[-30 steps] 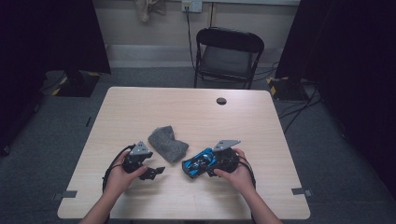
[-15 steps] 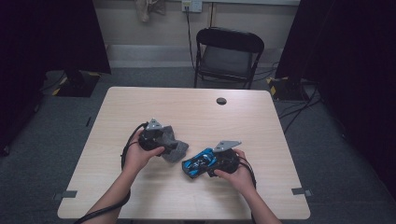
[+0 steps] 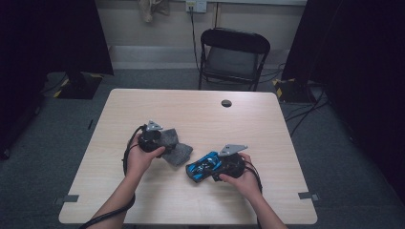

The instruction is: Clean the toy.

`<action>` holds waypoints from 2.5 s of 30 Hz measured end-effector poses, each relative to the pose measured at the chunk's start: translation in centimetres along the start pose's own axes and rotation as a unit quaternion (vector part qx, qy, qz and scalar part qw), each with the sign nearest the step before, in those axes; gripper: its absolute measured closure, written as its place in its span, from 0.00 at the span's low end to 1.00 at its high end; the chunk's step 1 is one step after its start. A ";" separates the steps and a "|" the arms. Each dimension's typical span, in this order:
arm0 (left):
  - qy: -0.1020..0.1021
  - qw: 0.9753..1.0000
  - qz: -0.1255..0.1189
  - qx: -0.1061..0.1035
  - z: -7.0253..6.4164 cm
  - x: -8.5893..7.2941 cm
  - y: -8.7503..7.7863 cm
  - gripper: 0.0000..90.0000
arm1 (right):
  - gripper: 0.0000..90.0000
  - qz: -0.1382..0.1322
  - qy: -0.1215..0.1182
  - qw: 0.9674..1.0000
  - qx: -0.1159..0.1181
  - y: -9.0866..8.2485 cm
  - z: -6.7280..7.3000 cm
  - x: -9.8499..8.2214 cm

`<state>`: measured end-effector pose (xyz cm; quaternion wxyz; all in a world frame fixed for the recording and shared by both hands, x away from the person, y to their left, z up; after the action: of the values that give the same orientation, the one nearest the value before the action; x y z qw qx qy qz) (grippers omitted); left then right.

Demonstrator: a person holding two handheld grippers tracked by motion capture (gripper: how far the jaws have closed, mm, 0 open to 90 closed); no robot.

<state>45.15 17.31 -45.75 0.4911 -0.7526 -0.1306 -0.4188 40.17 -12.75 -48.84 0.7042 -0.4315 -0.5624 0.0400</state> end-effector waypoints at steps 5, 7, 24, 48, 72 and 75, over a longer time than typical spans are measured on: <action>-0.017 1.000 0.014 -0.004 0.0 -0.6 0.1 0.21 | 0.25 0.000 0.001 1.000 -0.002 0.0 0.0 0.0; -0.026 0.999 0.019 -0.002 0.1 -0.8 0.6 0.20 | 0.25 0.001 0.001 1.000 -0.002 0.0 0.1 0.0; -0.032 0.999 0.039 -0.001 -0.9 -0.9 4.5 0.17 | 0.25 -0.007 0.001 1.000 -0.002 0.1 0.2 -0.1; 0.057 0.996 0.050 -0.036 -4.6 -3.3 1.8 0.22 | 0.26 -0.008 0.001 1.000 -0.005 0.1 0.3 -0.1; -0.021 1.000 0.013 0.000 1.9 -3.9 -2.4 0.26 | 0.26 -0.008 0.001 1.000 -0.003 0.1 0.3 -0.1; -0.012 1.000 0.007 -0.006 0.9 -2.4 -1.4 0.24 | 0.26 -0.008 0.000 1.000 -0.003 0.1 0.2 -0.2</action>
<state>43.30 19.25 -46.81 0.4879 -0.7613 -0.1293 -0.4070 39.94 -12.66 -48.99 0.7033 -0.4290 -0.5660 0.0325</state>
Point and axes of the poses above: each handheld gripper's, and its own axes: y roughly forward along the jaws, x roughly out of its top, z roughly to its left, the point moved 1 cm from there along y, roughly forward along the jaws, and after that the axes turned 5 degrees about -y, right-handed, at the moved point
